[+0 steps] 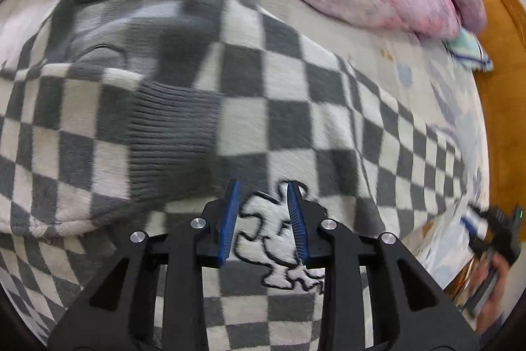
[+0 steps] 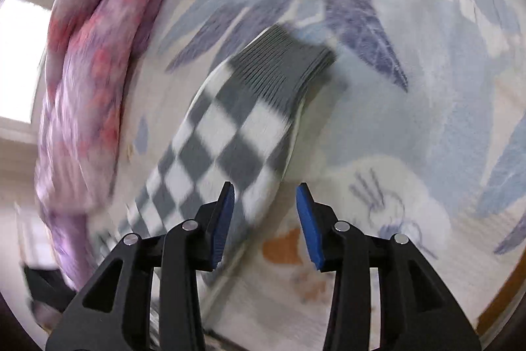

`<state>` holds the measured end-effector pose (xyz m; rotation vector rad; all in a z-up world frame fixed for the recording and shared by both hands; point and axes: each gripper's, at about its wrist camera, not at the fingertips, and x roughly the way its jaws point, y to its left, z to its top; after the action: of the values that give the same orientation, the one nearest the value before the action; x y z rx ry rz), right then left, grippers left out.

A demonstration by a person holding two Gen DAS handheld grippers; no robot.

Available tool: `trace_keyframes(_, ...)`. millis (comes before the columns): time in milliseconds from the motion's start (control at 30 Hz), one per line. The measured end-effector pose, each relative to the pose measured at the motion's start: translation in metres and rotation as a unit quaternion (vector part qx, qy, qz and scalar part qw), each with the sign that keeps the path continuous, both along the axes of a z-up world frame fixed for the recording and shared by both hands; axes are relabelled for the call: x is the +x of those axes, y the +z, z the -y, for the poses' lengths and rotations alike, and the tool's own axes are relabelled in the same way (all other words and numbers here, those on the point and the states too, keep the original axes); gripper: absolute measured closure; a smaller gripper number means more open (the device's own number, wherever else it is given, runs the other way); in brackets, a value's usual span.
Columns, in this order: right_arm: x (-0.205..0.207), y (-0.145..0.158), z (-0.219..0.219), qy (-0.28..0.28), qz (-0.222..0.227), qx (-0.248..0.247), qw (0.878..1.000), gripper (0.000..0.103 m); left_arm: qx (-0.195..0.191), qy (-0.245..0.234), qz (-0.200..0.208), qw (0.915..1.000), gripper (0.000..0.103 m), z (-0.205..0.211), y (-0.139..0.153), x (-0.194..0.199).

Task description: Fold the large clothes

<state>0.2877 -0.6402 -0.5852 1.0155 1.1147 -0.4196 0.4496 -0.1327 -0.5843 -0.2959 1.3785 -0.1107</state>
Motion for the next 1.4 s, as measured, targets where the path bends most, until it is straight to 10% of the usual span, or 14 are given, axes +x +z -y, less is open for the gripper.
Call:
trace_keyframes(333, 0.035, -0.036, 0.038, -0.018, -0.009, 0.010, 1.000, 0.070, 0.008, -0.009, 0.008, 0.9999, 0.048, -0.001, 0.018, -0.014)
trace_keyframes(400, 0.036, -0.033, 0.039, -0.010, -0.020, -0.016, 1.000, 0.091, 0.009, 0.004, 0.015, 0.9998, 0.045, -0.015, 0.023, -0.014)
trace_keyframes(533, 0.043, -0.002, 0.016, 0.039, -0.029, -0.115, 0.992, 0.094, 0.010, 0.053, 0.025, 0.9982, 0.045, -0.053, 0.029, -0.015)
trace_keyframes(867, 0.070, 0.111, -0.145, 0.196, 0.118, -0.218, 0.949, 0.094, 0.026, 0.142, 0.048, 0.9883, 0.039, -0.155, 0.046, -0.035)
trace_keyframes(1400, 0.033, 0.139, -0.471, 0.371, 0.203, -0.075, 0.903, 0.094, 0.025, 0.216, 0.063, 0.9742, 0.036, -0.311, 0.071, -0.109)
